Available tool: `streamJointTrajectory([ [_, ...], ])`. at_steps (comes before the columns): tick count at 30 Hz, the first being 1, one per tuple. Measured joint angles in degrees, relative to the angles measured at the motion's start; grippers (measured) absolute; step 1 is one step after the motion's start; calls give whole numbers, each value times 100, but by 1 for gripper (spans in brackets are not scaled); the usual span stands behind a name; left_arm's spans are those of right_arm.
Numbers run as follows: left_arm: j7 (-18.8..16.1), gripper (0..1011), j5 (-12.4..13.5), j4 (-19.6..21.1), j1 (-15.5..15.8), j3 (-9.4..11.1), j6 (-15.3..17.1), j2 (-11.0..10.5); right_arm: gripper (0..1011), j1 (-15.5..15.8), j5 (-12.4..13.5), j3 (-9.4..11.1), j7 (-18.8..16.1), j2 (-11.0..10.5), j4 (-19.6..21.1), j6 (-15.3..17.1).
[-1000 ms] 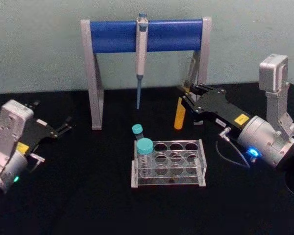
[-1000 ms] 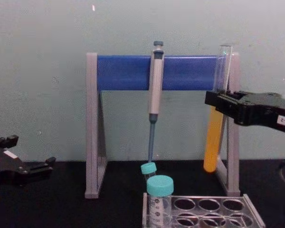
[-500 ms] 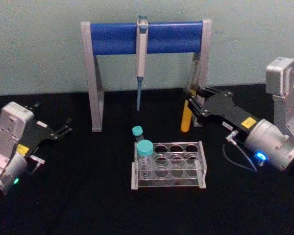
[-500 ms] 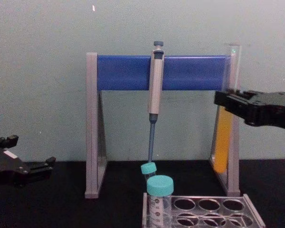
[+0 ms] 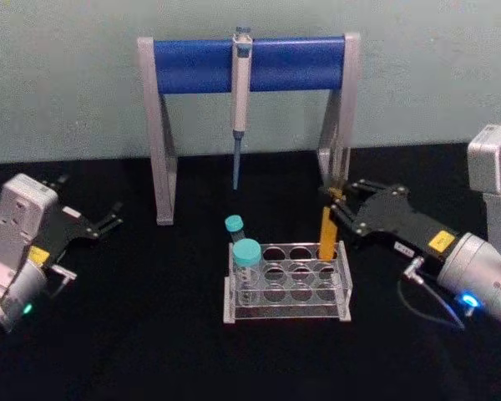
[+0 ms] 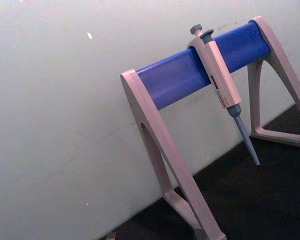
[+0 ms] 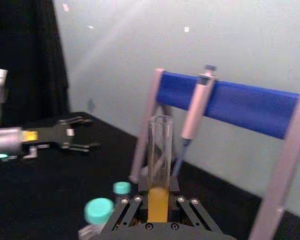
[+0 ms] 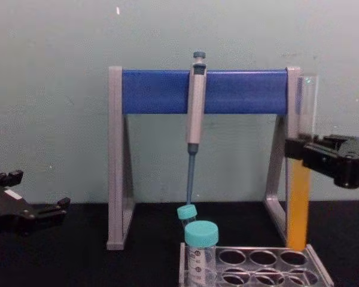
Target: Pick up the test tube from the test tube rack, shake it, then place it back into the test tube rack.
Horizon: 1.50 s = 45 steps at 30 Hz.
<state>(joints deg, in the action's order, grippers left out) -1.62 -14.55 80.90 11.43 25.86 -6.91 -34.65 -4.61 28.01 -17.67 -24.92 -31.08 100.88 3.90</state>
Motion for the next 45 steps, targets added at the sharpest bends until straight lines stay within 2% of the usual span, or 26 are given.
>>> streamJointTrajectory([
  [6,0,1001,0,0,0,0,0,0,223,-128,202,-189,-241,57,-54,46],
  [8,0,1001,0,0,0,0,0,0,223,-311,280,-329,-331,161,-227,29],
  [16,0,1002,0,0,0,0,0,0,222,-800,306,-512,-330,475,-777,-219],
  [24,0,1001,0,0,0,0,0,0,222,-1027,209,-496,-134,588,-1127,-316],
  [34,0,1001,-1,0,0,0,0,0,223,-939,134,-367,1,530,-1063,-310],
  [45,0,1001,0,0,0,0,0,0,223,-901,88,-332,5,530,-1020,-298],
])
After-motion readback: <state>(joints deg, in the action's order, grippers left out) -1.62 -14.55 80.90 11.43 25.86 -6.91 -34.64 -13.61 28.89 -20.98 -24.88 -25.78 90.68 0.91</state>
